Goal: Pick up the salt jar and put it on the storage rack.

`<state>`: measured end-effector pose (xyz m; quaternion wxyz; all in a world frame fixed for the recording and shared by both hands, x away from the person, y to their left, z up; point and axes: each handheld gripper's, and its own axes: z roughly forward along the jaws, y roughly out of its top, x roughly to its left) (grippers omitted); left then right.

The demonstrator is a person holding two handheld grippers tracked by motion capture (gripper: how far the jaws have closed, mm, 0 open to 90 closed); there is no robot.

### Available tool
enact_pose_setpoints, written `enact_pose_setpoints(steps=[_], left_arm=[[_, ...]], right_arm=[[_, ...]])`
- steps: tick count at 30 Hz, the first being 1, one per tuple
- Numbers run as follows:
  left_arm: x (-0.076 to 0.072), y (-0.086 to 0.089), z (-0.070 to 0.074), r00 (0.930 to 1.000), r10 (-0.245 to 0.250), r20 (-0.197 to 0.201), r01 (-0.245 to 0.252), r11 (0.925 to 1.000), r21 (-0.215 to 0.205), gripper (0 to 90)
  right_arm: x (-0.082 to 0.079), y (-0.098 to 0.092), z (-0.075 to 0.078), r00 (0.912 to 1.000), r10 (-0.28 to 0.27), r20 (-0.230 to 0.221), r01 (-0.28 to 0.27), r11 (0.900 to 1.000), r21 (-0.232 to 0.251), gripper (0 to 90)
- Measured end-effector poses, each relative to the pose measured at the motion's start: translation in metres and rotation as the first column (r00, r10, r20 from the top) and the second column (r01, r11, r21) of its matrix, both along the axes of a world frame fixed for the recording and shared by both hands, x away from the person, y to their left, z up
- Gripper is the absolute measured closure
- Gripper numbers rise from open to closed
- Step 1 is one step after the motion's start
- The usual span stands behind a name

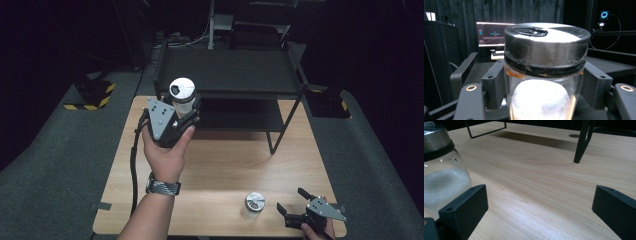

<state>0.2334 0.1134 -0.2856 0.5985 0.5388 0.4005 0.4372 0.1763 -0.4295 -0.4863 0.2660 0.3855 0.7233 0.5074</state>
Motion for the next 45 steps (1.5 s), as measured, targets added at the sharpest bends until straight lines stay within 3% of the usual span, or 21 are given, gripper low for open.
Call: enact_pose_setpoints(steps=[20,32,40,45], left_arm=[[0.041,-0.015,0.034,0.9987,0.032,0.04,-0.031,0.9993,-0.02,31.6],[0.078,-0.031,0.038,0.9982,0.06,-0.007,-0.06,0.9982,-0.002,31.6],[0.093,-0.04,0.039,0.9973,0.061,-0.041,-0.062,0.998,-0.01,31.6],[0.103,-0.046,0.039,0.9956,0.064,-0.068,-0.064,0.9979,0.006,31.6]], right_arm=[[-0.001,-0.002,-0.001,1.0,-0.003,0.001,0.003,1.0,0.015,0.1],[-0.002,-0.004,-0.002,1.0,0.0,0.004,0.0,1.0,0.02,0.1],[-0.003,-0.006,-0.003,1.0,0.0,0.007,0.0,1.0,0.026,0.1],[-0.004,-0.007,-0.003,1.0,-0.002,0.009,0.002,1.0,0.031,0.1]])
